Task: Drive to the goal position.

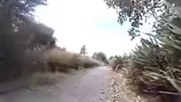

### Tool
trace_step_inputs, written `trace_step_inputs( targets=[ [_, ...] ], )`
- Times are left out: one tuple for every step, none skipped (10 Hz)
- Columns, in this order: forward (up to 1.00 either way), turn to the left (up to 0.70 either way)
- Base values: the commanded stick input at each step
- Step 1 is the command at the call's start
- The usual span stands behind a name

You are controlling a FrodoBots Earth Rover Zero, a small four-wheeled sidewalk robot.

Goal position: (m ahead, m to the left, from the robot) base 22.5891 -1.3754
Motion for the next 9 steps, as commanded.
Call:
trace_step_inputs(
  targets=[
    [0.70, 0.00],
    [0.70, 0.00],
    [0.70, -0.01],
    [0.70, -0.14],
    [0.70, -0.27],
    [0.70, -0.30],
    [0.70, -0.18],
    [0.70, -0.05],
    [0.70, 0.00]
  ],
)
